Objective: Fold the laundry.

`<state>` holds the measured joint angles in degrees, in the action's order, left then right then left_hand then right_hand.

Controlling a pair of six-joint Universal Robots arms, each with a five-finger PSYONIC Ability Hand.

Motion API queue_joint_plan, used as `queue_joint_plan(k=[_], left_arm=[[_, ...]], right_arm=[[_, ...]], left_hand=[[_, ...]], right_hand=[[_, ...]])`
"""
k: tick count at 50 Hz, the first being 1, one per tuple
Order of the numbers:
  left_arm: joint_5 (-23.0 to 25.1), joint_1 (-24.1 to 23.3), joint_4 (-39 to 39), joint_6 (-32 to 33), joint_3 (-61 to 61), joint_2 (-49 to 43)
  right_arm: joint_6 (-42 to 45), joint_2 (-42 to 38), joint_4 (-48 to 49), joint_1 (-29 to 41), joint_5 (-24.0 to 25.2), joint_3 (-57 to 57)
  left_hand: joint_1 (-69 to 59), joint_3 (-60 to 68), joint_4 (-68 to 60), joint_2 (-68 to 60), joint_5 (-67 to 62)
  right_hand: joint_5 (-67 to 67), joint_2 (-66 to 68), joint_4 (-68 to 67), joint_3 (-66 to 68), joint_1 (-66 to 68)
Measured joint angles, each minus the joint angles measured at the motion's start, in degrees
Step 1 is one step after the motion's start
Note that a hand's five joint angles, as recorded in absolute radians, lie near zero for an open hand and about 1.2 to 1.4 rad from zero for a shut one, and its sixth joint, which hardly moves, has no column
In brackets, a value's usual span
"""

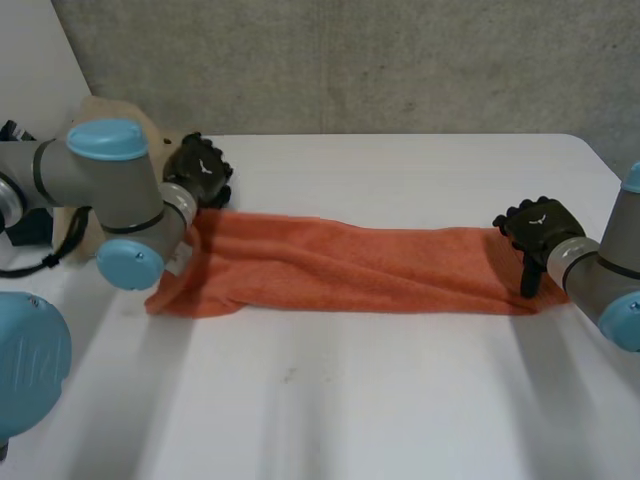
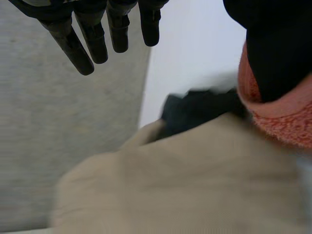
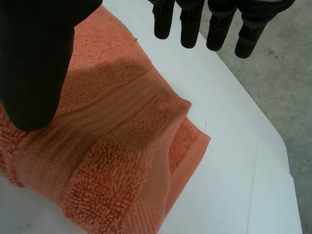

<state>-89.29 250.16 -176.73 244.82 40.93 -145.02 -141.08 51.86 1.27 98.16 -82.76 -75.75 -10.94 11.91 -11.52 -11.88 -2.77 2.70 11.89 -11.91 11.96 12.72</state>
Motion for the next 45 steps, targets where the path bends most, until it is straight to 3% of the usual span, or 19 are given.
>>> queue_joint_plan(k=[3, 7, 11, 18, 26, 32, 36, 38, 39, 41, 45], left_arm=[[0.5, 0.2, -1.6, 2.7, -0.4, -0.5], [2.5, -0.5, -1.0, 0.0, 0.6, 0.3], [5.9, -1.5, 1.3, -8.1, 2.5, 2.2], [6.8, -1.5, 4.9, -16.2, 3.4, 3.8], [5.0, -1.1, 11.9, -21.9, 4.2, 5.4], [-2.5, -1.0, 13.7, -22.0, 4.5, 4.6], [-8.3, -1.2, 14.3, -21.7, 4.5, 3.5], [-9.7, -1.4, 14.7, -21.6, 4.5, 3.1], [-10.1, -1.5, 14.9, -21.6, 4.5, 2.9], [-10.2, -1.7, 15.5, -21.6, 4.4, 2.9], [-8.9, -2.0, 16.4, -21.9, 4.7, 4.4]], right_arm=[[0.0, 0.1, -0.1, 0.4, 0.0, -0.1], [0.1, 0.1, -0.3, 0.6, 0.0, -0.1], [0.1, 0.1, -0.4, 0.6, 0.0, -0.1], [0.0, 0.1, -0.5, 0.3, 0.1, -0.1], [-0.4, 0.4, -1.5, -0.2, 0.6, 0.2], [-0.6, 0.8, -2.1, -0.5, 1.2, 0.4], [-0.7, 1.1, -2.3, -0.5, 1.4, 0.5], [-0.7, 1.2, -2.4, -0.5, 1.4, 0.5], [-0.7, 1.3, -2.4, -0.5, 1.4, 0.5], [-0.7, 1.5, -2.4, -0.4, 1.4, 0.7], [-0.7, 1.7, -2.4, -0.4, 1.4, 1.5]], left_hand=[[0.0, 0.0, 0.0, 0.0, 0.0], [0.0, 0.0, 0.0, 0.0, 0.0], [0.0, 0.0, 0.0, 0.0, 0.0], [0.0, 0.0, 0.0, 0.0, 0.0], [0.0, 0.0, 0.0, 0.0, 0.0], [-0.2, 0.0, -0.1, 0.0, 0.0], [-13.1, 10.3, -11.0, -11.1, -9.8], [-26.8, 23.4, -23.0, -23.5, -21.6], [-41.6, 36.4, -36.1, -36.7, -34.4], [-55.6, 50.6, -51.6, -51.6, -49.9], [-56.0, 55.8, -56.9, -56.4, -53.5]], right_hand=[[0.0, 0.0, 0.0, 0.0, 0.0], [0.0, 0.0, 0.0, 0.0, 0.0], [0.0, 0.0, 0.0, 0.0, 0.0], [0.0, 0.0, 0.0, 0.0, 0.0], [0.0, 0.0, 0.0, 0.0, 0.0], [0.0, 0.0, 0.0, 0.0, 0.0], [0.0, 0.0, 0.0, 0.0, 0.0], [0.0, 0.0, 0.0, 0.0, 0.0], [0.0, 0.0, 0.0, 0.0, 0.0], [0.0, 0.0, 0.0, 0.0, 0.0], [0.0, 0.0, 0.0, 0.0, 0.0]])
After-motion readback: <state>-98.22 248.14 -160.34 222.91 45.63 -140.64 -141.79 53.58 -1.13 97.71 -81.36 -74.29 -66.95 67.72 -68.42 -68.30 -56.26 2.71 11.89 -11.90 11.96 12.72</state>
